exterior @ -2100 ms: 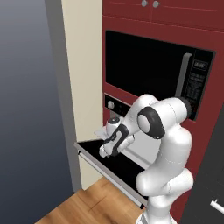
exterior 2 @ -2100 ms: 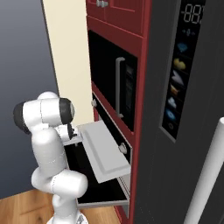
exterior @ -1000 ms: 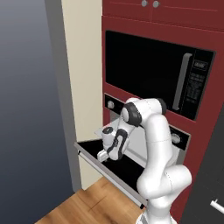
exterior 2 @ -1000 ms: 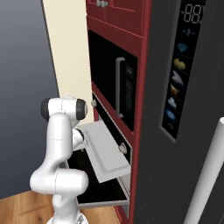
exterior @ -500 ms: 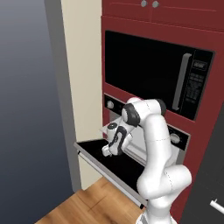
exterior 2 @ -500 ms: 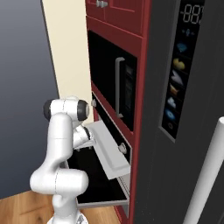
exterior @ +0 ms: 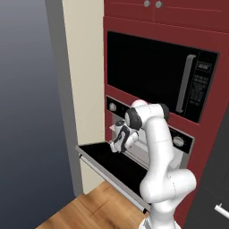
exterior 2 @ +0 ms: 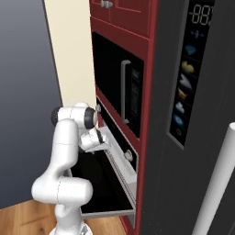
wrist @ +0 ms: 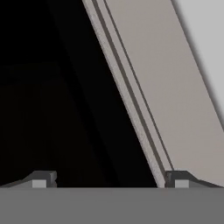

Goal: Take the baked cake out of the oven and place it on the plate for cooling. Then close the oven door.

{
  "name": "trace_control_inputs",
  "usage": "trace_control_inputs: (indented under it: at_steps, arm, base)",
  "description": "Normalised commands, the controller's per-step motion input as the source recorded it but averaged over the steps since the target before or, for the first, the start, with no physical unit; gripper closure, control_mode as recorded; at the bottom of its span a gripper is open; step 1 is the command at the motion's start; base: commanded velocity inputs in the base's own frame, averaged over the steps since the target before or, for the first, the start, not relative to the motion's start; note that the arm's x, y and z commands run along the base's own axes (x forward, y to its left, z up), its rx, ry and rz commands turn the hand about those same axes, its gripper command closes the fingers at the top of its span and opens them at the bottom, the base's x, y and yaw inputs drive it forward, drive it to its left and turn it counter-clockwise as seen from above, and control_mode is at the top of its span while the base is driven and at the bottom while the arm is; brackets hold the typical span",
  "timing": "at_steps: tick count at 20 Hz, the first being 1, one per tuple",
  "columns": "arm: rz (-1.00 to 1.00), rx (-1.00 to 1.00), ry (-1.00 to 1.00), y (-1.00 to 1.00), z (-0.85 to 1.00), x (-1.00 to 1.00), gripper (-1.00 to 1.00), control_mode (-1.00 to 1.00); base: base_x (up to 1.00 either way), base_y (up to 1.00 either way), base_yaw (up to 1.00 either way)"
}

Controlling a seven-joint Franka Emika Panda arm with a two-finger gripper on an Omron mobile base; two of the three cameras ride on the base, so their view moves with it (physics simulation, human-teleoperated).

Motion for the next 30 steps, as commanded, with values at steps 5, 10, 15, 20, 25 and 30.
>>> trace_control_inputs:
  at_steps: [5, 10, 15, 20, 25, 30]
  arm:
    - [-0.03, -0.06, -0.02, -0.16, 0.02, 0.49, -1.0, -1.0]
    - [0.0, -0.07, -0.08, 0.04, 0.25, 0.03, -1.0, -1.0]
    - [0.04, -0.05, -0.13, 0.46, 0.71, -0.81, -1.0, -1.0]
    - [0.07, -0.04, -0.08, 0.6, 0.94, -1.0, -1.0, -1.0]
    - [0.05, -0.03, -0.05, 0.51, 1.0, -1.0, -1.0, -1.0]
    - [0.04, -0.02, 0.0, 0.52, 1.0, -0.98, -1.0, -1.0]
  base:
    - [0.0, 0.0, 0.0]
    - [0.0, 0.0, 0.0]
    - [0.0, 0.0, 0.0]
    - [0.0, 0.0, 0.0]
    - [0.0, 0.0, 0.0]
    - [0.0, 0.0, 0.0]
